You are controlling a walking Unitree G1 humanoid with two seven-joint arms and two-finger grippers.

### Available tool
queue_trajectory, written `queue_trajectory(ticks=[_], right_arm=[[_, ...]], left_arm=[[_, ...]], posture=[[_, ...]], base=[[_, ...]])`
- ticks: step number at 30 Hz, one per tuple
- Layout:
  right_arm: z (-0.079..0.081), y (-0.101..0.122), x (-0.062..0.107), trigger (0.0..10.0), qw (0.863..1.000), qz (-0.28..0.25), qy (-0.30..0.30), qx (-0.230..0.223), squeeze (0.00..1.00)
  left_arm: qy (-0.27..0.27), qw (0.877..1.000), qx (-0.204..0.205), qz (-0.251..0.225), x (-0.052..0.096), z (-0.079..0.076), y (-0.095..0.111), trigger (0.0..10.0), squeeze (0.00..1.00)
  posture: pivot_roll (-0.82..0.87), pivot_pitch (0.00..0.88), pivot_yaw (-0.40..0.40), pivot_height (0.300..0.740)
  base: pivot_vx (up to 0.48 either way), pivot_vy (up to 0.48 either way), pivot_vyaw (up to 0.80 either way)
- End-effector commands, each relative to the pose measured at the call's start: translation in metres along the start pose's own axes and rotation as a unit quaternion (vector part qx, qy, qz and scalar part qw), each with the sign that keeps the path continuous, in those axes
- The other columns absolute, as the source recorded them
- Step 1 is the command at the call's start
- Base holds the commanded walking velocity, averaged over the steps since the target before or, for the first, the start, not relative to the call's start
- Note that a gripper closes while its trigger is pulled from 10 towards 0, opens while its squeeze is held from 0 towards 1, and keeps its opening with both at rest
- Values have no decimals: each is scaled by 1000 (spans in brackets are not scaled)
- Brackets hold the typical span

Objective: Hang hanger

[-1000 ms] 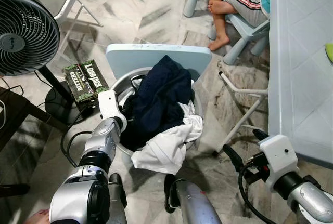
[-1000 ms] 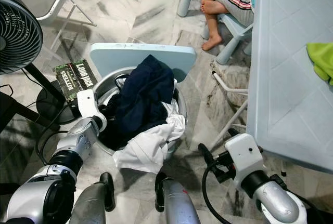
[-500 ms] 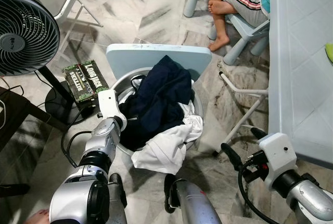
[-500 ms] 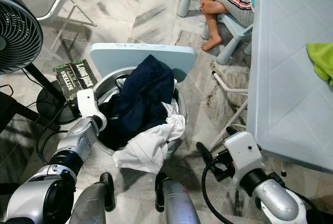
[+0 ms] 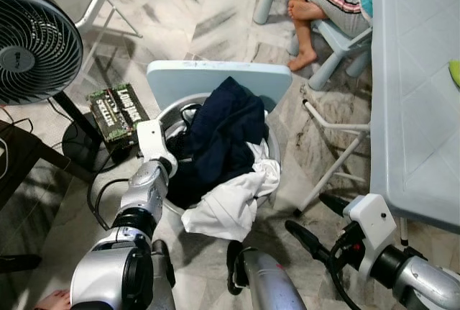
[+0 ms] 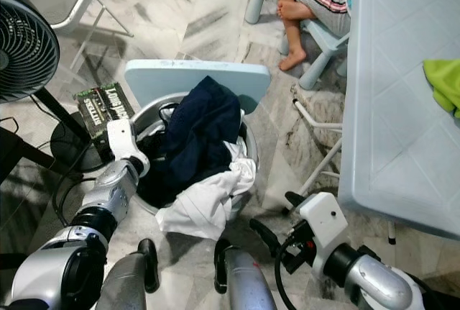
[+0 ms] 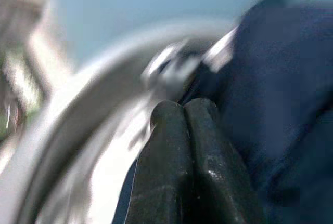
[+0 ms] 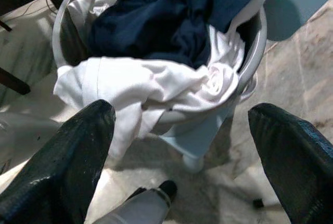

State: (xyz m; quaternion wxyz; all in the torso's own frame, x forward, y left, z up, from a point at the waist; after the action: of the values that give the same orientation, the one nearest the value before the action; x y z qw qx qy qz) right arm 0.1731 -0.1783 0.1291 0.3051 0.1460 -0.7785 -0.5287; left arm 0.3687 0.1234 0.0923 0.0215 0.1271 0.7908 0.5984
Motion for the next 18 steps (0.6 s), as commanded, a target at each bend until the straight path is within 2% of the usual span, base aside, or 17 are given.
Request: queue_trajectory(ticks=[1, 4, 7, 8, 9, 10, 12, 13, 14, 15, 16, 17, 18], right_arm=[[-3, -7, 0, 10000, 1000, 15, -16, -1, 0], [-6, -6, -3, 10000, 1000, 13, -26, 4, 0], [-7, -7, -4, 10000, 1000, 13, -27, 5, 0], [-9, -7, -6, 10000, 999, 13, -32, 7, 0], [-10, -7, -8, 10000, 999, 11, -37, 10, 0], [-11, -7, -10, 10000, 999, 10, -38, 11, 0], [-11, -6, -12, 10000, 999, 8, -38, 12, 0], [-11, -6, -13, 10000, 999, 7, -38, 12, 0], [-11, -6, -13, 10000, 999, 7, -38, 12, 0], [-12, -7, -13, 10000, 999, 7, -39, 13, 0], [-12, -7, -14, 10000, 999, 7, -41, 13, 0], [-12, -8, -14, 10000, 999, 7, -42, 12, 0], [-11, -10, -15, 10000, 999, 7, -42, 12, 0]], left_arm=[[-76, 995, -65, -27, -2, -30, 5, 0, 0], [-136, 983, -111, -55, -1, -54, 10, 0, 0], [-158, 978, -122, -62, 0, -63, 11, 0, 0], [-192, 970, -134, -62, 2, -76, 9, 0, 0], [-242, 957, -152, -50, 6, -96, 2, 0, 0], [-254, 953, -158, -45, 7, -100, -1, 0, 0], [-246, 953, -178, -24, 7, -100, -9, 0, 0], [-210, 960, -182, -21, 5, -92, -10, 0, 0], [-210, 960, -182, -21, 5, -92, -10, 0, 0], [-150, 977, -149, -11, 3, -78, -10, 10000, 0], [-110, 986, -123, -4, 3, -68, -11, 10000, 0], [-59, 994, -97, 6, 4, -53, -14, 10000, 1000], [-1, 997, -72, 18, 8, -32, -20, 10000, 1000]], posture=[[-231, 306, -113, 740], [-228, 301, -110, 740], [-225, 297, -109, 740], [-221, 293, -107, 740], [-216, 285, -104, 740], [-215, 284, -102, 740], [-213, 280, -98, 740], [-205, 274, -96, 740], [-205, 274, -96, 740], [-197, 272, -95, 740], [-191, 271, -94, 740], [-186, 269, -95, 740], [-182, 268, -95, 740]], base=[[0, 0, 0], [0, 0, 0], [0, 0, 0], [0, 0, 0], [0, 0, 0], [0, 0, 0], [0, 0, 0], [0, 0, 0], [0, 0, 0], [0, 0, 0], [0, 0, 0], [0, 0, 0], [0, 0, 0]])
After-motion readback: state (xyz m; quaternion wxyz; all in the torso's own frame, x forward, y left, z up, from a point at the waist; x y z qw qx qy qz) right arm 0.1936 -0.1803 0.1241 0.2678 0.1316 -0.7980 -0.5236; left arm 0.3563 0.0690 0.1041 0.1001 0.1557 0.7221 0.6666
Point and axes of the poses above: a point about 5 cm out from each wrist's last joint towards the gripper, its own x axis pointing back from the gripper into the wrist, its own y axis along the axis of the wrist's last joint, z = x × y, the point moved 1 cm from there along -x, pointing out of the wrist towards the gripper, and after that the axes turned 12 degrees about x, right-handed, at the moved point
